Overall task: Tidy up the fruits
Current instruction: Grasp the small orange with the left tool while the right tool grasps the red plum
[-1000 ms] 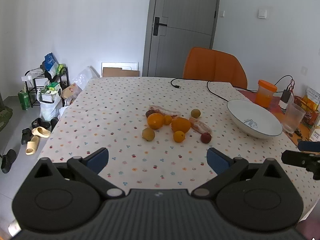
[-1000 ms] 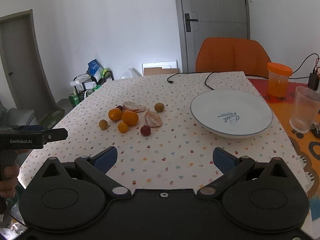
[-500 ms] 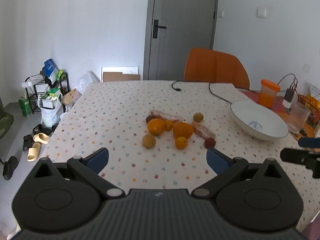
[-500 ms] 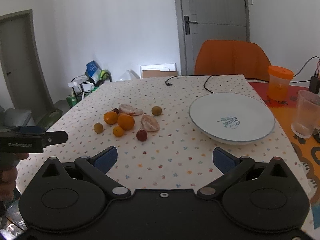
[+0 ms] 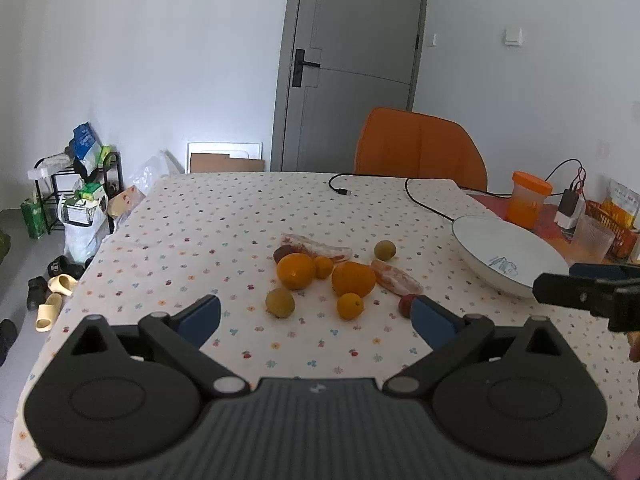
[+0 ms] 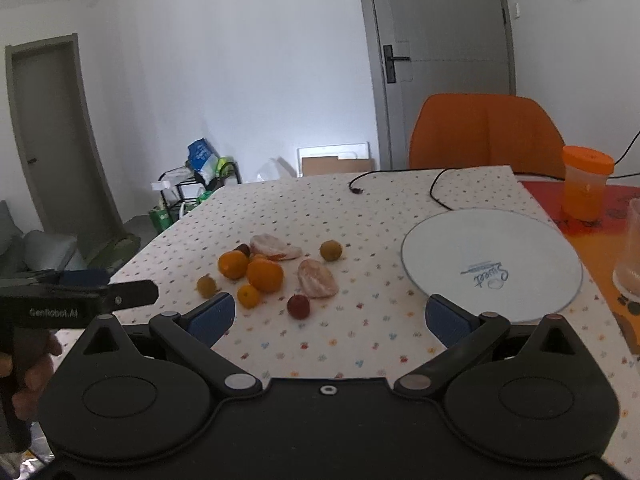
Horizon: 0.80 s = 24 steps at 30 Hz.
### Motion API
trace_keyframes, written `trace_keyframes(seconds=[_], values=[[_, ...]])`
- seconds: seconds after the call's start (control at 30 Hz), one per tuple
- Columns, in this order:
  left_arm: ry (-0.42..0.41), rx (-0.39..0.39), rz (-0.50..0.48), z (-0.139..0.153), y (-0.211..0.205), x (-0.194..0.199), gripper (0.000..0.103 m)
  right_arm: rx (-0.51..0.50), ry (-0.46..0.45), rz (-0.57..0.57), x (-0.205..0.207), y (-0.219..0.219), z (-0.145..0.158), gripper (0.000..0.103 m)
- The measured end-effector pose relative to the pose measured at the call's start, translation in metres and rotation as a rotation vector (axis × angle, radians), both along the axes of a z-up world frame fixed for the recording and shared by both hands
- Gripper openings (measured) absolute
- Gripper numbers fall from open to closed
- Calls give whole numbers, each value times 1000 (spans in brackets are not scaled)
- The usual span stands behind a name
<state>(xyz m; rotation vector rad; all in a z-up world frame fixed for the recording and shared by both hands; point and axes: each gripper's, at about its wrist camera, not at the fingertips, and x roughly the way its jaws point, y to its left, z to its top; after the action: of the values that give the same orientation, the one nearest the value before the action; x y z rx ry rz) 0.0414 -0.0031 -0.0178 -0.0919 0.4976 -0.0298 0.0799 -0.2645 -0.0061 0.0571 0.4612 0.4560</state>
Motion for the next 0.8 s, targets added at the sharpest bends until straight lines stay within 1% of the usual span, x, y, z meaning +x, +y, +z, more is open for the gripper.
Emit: trace_keyframes(seconds=[0.13,0.2,0.3,0.4,0.47,0.5,0.57,0.67,0.8], values=[[3,1,-4,-2,-1,7,101,30,25,22,9,-4,-2,103],[3,3,-19,-3,-2,11,100,22,29,19,12,-4,-4,103],[21,11,-29,-8,-4,19,95,21,35,31,19,-3,-6,102],[31,-8,-41,-12,-4,25,91,22,52,45,28,0,-10,97],[29,-15,-46,-14,-4,29,90,21,66,52,33,3,-14,91],[29,-18,-49,-15,-5,30,90,15,67,54,35,4,-15,89],[32,-25,-54,-17,-6,35,86,10,78,59,41,7,-19,83],[45,-35,-59,-20,-8,42,79,25,98,63,49,8,-22,81],[60,-41,-65,-27,-12,51,76,31,121,78,58,13,-28,78]])
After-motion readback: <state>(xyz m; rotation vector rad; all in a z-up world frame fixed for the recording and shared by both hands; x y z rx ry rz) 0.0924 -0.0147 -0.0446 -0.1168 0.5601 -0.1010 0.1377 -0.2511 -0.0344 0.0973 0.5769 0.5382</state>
